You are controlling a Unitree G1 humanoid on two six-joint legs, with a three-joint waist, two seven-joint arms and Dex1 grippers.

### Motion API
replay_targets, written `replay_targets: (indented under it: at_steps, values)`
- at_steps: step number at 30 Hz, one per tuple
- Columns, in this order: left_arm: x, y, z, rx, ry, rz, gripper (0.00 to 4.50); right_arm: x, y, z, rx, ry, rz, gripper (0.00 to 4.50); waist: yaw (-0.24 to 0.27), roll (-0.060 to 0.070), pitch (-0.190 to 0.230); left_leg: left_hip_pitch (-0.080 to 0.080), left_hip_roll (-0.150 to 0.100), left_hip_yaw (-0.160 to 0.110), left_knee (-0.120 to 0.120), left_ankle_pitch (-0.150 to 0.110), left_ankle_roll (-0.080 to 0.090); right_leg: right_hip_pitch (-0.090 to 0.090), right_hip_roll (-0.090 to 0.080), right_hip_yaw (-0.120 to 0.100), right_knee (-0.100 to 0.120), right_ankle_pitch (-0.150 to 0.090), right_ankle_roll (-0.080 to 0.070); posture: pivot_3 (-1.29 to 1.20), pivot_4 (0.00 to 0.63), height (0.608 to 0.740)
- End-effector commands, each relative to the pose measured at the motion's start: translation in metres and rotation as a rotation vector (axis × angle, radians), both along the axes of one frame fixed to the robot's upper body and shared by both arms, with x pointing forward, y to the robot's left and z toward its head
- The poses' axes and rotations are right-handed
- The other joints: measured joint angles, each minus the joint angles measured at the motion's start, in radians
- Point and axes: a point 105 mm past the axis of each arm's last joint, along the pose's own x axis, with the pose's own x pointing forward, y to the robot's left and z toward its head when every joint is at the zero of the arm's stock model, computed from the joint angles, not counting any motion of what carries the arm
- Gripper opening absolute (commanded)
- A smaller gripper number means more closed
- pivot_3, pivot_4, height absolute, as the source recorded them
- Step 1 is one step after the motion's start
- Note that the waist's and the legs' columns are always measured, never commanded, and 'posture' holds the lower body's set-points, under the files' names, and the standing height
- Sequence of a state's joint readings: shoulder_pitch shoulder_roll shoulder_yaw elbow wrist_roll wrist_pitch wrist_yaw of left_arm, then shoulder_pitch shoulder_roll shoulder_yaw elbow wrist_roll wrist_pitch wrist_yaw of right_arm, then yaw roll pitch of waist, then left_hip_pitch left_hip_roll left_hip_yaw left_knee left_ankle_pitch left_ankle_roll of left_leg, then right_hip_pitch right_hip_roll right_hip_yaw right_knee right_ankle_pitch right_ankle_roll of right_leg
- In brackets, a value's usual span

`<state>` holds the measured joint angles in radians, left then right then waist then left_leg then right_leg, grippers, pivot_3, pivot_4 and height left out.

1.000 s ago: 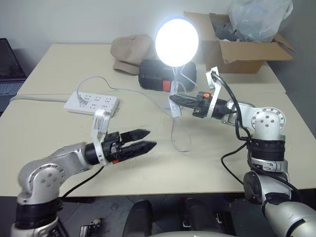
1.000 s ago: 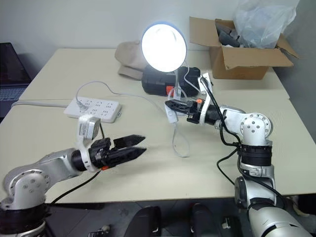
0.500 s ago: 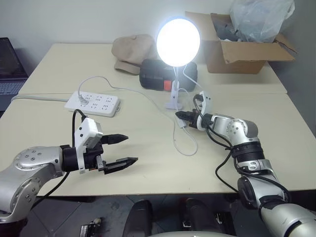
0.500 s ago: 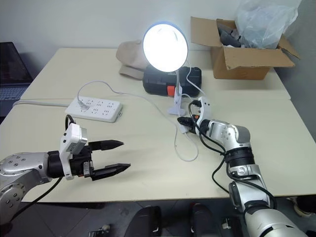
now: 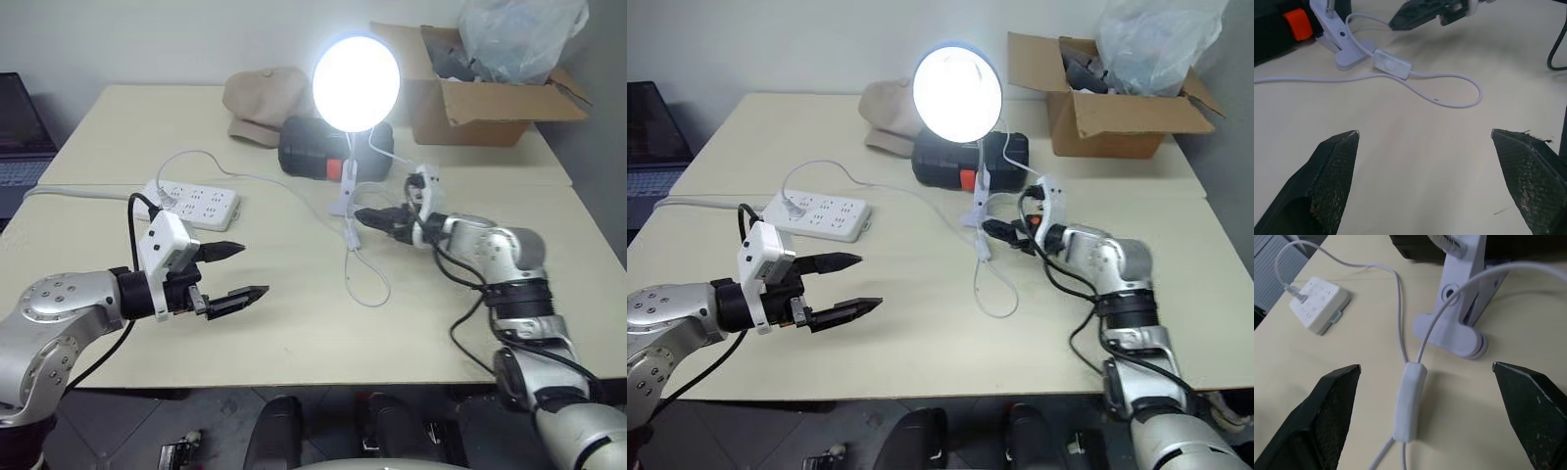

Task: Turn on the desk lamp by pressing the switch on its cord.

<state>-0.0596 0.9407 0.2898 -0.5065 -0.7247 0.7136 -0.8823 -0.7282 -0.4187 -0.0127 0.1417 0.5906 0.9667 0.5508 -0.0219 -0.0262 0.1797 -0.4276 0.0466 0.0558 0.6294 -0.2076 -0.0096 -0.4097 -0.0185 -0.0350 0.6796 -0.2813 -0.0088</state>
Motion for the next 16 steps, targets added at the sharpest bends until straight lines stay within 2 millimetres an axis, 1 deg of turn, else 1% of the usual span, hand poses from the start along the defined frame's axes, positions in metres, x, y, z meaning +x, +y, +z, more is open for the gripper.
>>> replay_targets:
  at_steps: [1,4,7,11,16]
  values:
    - [0.001,0.002,0.014,0.019,-0.048,0.002,4.50,-0.034,0.001,0.024,-0.130,-0.207,0.228,4.47,0.000,0.000,0.000,0.000,0.000,0.000,0.000,0.000,0.000,0.000,0.000,0.000,0.000,0.000,0.000,0.00,0.150,0.740]
    - [0.000,0.005,0.018,0.020,-0.046,-0.013,4.50,-0.058,-0.017,0.029,-0.317,-0.348,0.376,4.47,0.000,0.000,0.000,0.000,0.000,0.000,0.000,0.000,0.000,0.000,0.000,0.000,0.000,0.000,0.000,0.00,0.150,0.740]
    - [-0.001,0.004,0.022,0.012,-0.048,-0.039,4.50,-0.076,-0.033,0.037,-0.418,-0.403,0.483,4.47,0.001,0.000,0.001,0.000,0.000,0.000,0.000,0.000,0.000,0.000,0.000,0.000,0.000,0.000,0.000,0.00,0.150,0.740]
    - [0.000,0.002,0.023,0.027,-0.038,-0.070,4.50,-0.085,-0.042,0.041,-0.496,-0.434,0.545,4.47,-0.005,-0.001,0.002,0.003,0.001,0.001,0.000,0.000,0.000,0.001,0.001,0.000,0.000,0.000,0.000,0.00,0.150,0.740]
    - [0.000,-0.004,0.023,0.020,-0.043,-0.114,4.50,-0.087,-0.042,0.040,-0.504,-0.432,0.563,4.47,-0.004,-0.001,0.002,0.003,0.001,0.000,0.001,0.000,0.000,0.002,0.001,0.000,0.001,0.000,0.000,0.00,0.150,0.740]
